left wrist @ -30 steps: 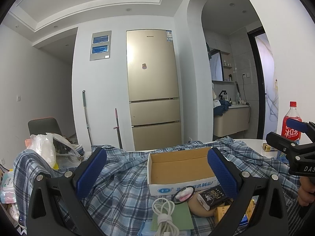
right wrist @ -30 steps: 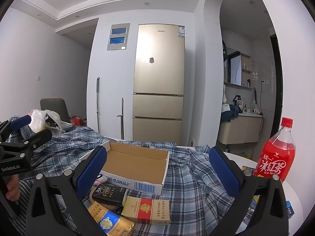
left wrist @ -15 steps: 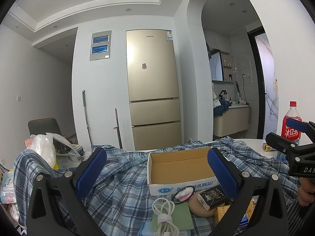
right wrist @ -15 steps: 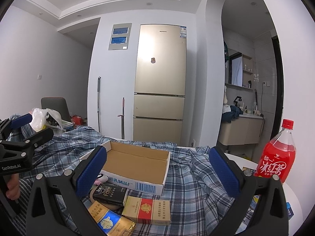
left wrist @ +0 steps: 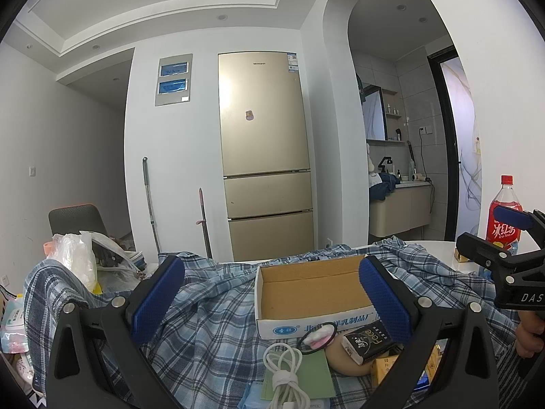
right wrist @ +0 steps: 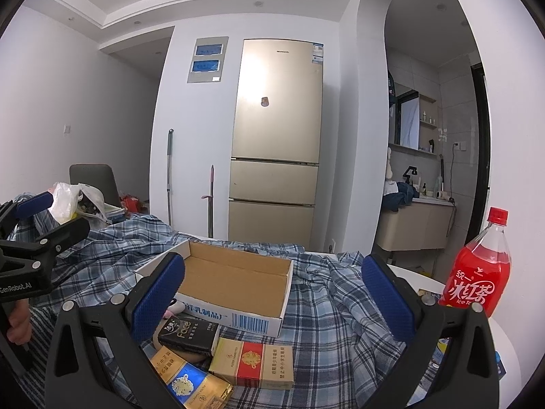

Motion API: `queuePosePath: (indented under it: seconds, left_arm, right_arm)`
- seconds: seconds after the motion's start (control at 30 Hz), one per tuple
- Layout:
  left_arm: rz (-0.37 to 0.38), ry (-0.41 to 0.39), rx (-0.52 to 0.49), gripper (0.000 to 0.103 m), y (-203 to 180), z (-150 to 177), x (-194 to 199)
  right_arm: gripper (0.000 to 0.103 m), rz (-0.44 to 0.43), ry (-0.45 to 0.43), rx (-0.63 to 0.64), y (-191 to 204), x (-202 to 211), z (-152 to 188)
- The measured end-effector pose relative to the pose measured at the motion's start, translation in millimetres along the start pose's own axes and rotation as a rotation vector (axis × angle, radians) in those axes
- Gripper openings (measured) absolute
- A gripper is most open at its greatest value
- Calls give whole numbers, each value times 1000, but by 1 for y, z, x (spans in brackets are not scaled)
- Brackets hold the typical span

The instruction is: Organize soft objects

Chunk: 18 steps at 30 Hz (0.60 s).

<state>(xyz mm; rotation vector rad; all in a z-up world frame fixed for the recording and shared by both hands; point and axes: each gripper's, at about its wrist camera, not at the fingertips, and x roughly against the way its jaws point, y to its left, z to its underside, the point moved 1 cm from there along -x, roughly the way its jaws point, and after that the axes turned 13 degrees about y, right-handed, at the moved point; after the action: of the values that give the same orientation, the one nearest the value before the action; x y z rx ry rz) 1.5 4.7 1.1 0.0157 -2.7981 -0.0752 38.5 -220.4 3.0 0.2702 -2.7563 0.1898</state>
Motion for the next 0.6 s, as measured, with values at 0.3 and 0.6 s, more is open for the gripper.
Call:
queuePosePath:
  seconds: [0.3, 0.6]
  left_arm:
    - [0, -6, -2, 103, 0, 0, 0]
    - [85, -13, -24, 103, 0, -2, 3]
  right_arm:
    - [103, 0, -6, 20, 5, 3, 0]
    - [103, 1, 2, 25, 8, 0, -1]
